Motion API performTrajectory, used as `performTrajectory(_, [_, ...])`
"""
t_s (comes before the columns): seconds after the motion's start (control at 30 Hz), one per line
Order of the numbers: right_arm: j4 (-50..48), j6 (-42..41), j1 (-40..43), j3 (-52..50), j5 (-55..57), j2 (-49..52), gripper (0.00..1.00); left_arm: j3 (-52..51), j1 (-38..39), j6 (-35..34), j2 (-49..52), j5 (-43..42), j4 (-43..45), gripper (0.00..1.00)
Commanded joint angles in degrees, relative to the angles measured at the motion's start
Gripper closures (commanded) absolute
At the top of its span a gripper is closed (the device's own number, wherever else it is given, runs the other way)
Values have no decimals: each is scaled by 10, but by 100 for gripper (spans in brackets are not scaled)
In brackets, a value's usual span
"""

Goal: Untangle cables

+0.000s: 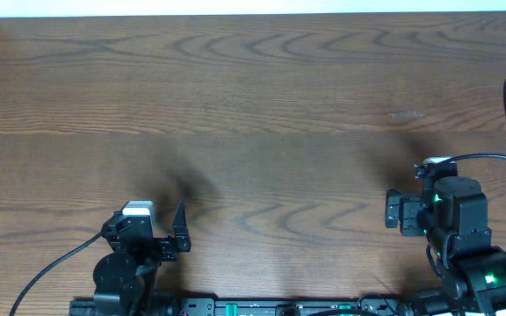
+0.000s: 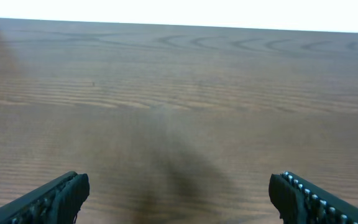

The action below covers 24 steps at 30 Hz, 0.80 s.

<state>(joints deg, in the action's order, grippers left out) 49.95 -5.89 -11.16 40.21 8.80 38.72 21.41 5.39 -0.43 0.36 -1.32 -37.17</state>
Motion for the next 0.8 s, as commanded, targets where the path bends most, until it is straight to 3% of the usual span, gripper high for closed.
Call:
performTrajectory(0.0, [1, -7, 2, 1, 5, -2, 1, -6, -2, -7, -3, 5, 2, 2])
performTrajectory(0.77, [2, -7, 2, 1, 5, -2, 1, -68, -2, -9, -3, 5, 41, 2])
